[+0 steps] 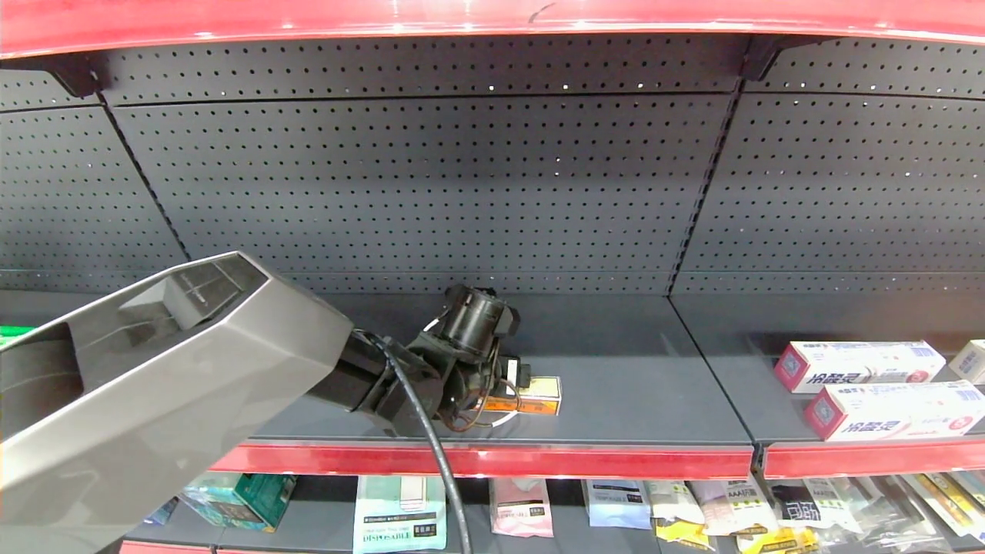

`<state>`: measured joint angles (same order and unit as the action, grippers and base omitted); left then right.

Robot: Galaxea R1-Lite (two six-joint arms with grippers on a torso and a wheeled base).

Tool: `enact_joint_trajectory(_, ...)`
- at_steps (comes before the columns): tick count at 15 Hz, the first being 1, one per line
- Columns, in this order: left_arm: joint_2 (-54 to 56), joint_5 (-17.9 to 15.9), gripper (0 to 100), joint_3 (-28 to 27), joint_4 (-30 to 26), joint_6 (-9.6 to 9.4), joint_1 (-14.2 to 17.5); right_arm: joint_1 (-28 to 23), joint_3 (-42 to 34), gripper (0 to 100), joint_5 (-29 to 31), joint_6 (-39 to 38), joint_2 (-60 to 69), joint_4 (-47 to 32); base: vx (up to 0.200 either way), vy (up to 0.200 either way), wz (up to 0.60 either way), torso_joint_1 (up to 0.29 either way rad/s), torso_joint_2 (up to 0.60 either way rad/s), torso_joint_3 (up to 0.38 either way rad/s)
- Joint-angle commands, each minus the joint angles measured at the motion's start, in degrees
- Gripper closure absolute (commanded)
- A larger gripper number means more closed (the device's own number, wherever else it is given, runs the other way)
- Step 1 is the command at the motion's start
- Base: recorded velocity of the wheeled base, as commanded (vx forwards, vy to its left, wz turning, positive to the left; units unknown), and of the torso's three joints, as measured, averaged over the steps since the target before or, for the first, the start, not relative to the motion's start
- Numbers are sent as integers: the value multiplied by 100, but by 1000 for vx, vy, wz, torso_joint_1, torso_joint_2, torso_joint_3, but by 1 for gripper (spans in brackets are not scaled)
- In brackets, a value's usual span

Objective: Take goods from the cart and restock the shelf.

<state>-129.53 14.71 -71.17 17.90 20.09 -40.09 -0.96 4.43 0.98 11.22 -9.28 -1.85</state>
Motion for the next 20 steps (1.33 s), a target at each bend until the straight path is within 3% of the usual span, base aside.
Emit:
enact_joint_trajectory(1, 59, -4, 0, 86, -14, 4, 2, 0, -12, 100, -1, 3, -13, 1, 0, 0, 0, 0, 0, 0)
enact_joint_trajectory(20, 490, -12, 0, 824, -23, 21, 2, 0, -38, 100, -1, -5, 31, -8, 0, 0, 0, 0, 0, 0)
